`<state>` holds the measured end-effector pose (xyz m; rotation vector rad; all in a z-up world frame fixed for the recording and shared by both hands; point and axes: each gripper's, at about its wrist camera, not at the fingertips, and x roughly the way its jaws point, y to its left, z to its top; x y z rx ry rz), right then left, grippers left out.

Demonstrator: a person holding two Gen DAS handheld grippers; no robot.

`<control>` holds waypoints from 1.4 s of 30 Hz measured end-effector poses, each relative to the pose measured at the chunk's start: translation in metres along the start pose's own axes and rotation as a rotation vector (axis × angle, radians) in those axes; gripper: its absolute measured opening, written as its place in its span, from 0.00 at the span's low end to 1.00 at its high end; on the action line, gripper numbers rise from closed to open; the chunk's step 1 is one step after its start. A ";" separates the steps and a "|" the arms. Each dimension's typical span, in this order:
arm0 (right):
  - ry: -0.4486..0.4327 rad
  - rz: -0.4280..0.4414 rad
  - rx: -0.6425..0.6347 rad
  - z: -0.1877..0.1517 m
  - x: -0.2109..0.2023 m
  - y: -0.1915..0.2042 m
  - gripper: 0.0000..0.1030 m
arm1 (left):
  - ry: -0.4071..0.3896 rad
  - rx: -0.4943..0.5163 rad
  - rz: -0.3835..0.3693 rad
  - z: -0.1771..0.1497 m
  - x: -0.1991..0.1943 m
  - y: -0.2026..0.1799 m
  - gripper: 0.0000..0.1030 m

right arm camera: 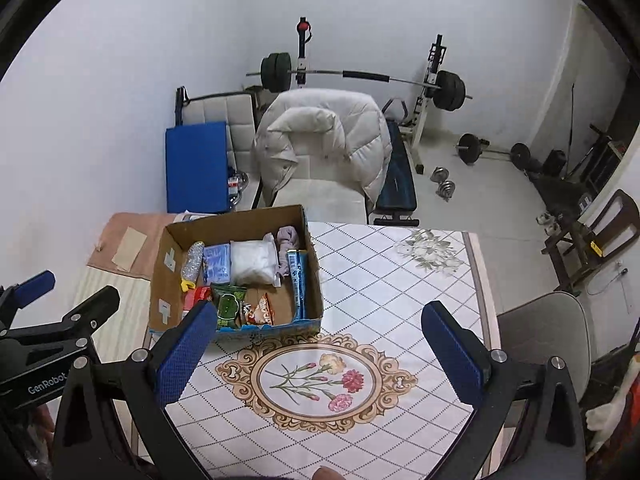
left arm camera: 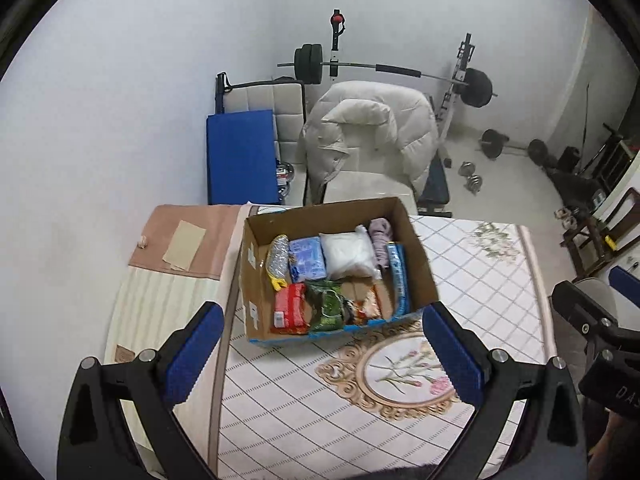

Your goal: Organize soft objects

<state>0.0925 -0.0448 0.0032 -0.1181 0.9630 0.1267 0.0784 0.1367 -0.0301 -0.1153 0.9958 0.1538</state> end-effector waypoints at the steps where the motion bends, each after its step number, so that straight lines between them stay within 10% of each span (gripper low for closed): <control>1: -0.007 0.000 0.002 -0.001 -0.008 -0.001 1.00 | -0.002 -0.001 -0.003 -0.001 -0.005 0.000 0.99; 42: -0.056 -0.058 0.025 -0.024 -0.073 -0.008 1.00 | -0.050 0.020 -0.003 -0.012 -0.058 -0.002 0.99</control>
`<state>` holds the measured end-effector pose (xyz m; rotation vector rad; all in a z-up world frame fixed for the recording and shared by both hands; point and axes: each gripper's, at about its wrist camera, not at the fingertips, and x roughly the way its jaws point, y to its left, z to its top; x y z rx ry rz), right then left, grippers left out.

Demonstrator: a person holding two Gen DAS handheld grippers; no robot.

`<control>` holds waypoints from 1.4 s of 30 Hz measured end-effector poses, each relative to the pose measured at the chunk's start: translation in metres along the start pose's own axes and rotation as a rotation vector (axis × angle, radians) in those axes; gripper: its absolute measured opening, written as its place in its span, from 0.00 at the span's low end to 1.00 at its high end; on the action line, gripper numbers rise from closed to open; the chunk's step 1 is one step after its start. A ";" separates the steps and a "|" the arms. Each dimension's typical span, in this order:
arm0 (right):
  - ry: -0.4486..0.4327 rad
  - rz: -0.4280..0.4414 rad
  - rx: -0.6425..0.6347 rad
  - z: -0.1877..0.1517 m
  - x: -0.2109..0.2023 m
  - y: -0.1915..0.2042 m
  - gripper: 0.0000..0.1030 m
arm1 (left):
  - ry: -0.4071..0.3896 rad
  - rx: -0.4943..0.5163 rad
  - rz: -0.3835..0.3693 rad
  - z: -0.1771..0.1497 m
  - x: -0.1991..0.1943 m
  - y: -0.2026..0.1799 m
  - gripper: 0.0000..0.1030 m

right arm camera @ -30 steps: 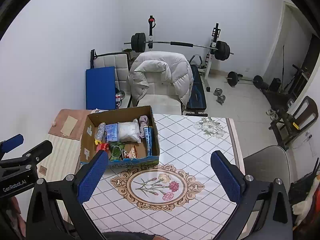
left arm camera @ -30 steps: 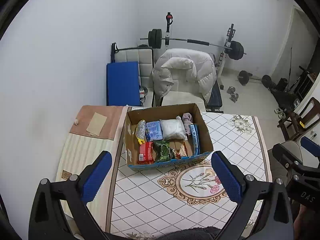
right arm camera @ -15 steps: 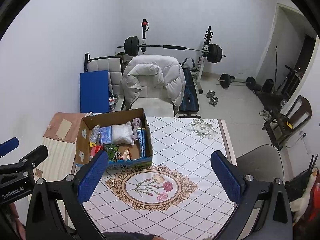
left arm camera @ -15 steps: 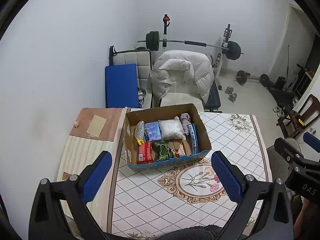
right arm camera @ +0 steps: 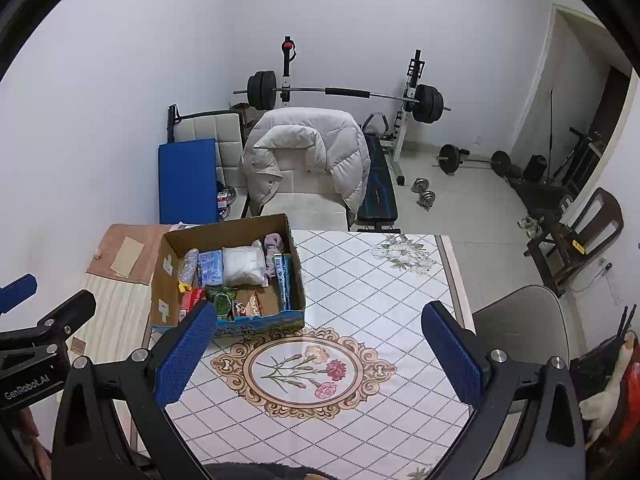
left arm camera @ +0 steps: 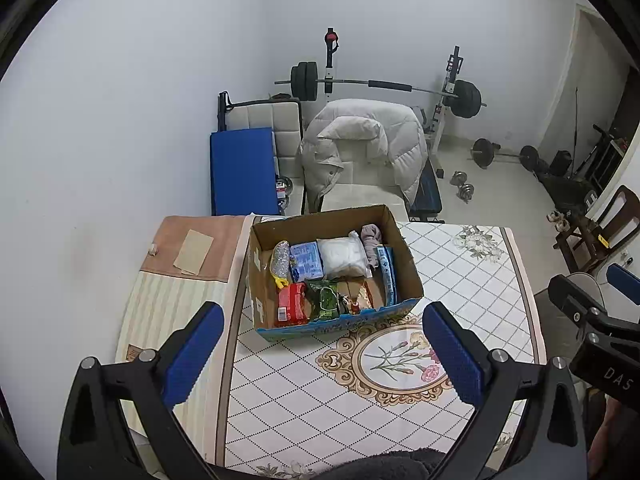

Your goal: Organize soft objects

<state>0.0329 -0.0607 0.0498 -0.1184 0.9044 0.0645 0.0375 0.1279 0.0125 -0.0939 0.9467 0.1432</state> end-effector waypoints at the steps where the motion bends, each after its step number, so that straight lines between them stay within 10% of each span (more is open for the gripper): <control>1: 0.000 -0.002 0.000 0.000 0.000 0.000 1.00 | -0.002 0.001 0.000 -0.001 0.001 0.000 0.99; 42: -0.021 -0.016 0.015 0.004 -0.007 -0.017 1.00 | -0.024 0.021 -0.010 0.006 -0.005 -0.006 0.99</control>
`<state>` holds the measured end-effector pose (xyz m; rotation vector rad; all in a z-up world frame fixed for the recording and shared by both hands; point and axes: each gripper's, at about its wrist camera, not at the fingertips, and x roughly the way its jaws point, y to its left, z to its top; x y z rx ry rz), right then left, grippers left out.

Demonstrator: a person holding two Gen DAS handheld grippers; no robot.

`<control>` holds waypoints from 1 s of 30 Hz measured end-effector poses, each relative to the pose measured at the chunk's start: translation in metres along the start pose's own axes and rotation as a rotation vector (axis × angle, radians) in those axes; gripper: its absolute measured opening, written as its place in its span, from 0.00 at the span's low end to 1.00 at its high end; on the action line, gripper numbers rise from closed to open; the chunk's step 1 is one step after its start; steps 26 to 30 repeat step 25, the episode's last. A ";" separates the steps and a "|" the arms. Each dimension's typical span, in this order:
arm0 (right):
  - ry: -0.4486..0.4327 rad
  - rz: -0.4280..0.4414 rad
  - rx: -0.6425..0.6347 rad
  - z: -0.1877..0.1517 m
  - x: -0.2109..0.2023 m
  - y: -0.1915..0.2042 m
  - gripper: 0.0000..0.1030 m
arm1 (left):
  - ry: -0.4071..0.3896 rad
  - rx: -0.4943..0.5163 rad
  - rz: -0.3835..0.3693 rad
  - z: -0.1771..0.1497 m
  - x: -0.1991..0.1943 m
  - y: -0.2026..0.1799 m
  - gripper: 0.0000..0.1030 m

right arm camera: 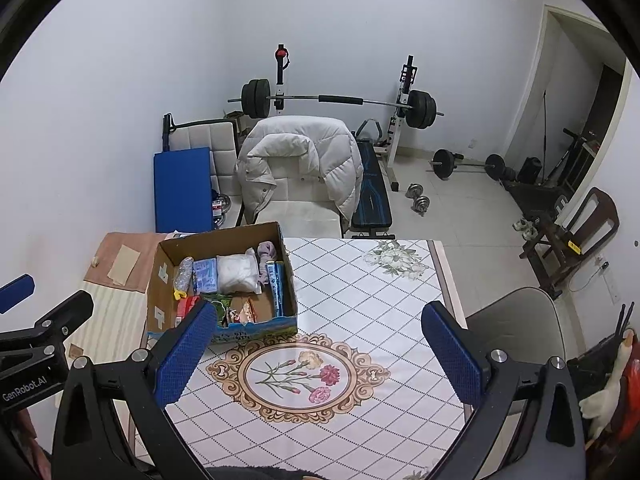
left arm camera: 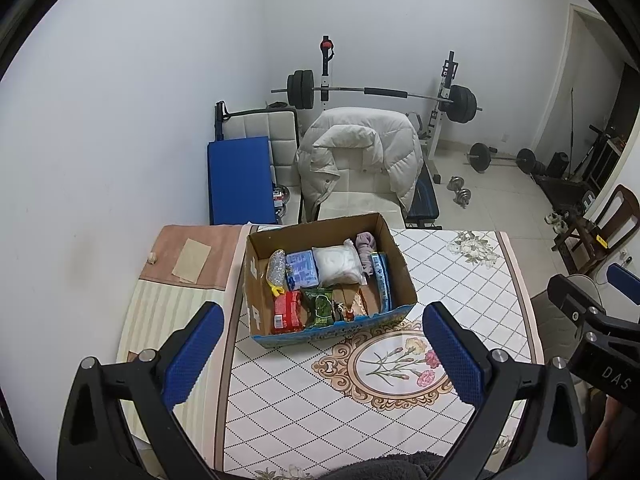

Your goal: Organize soft objects

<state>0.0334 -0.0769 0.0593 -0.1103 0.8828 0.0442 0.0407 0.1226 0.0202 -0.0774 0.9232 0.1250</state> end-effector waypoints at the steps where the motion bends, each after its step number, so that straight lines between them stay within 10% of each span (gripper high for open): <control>1: 0.001 0.001 0.000 0.000 0.001 0.000 1.00 | 0.000 0.001 -0.001 -0.001 0.000 0.000 0.99; 30: -0.011 0.000 -0.004 0.009 -0.006 0.002 1.00 | -0.025 -0.002 0.006 0.001 -0.007 0.002 0.99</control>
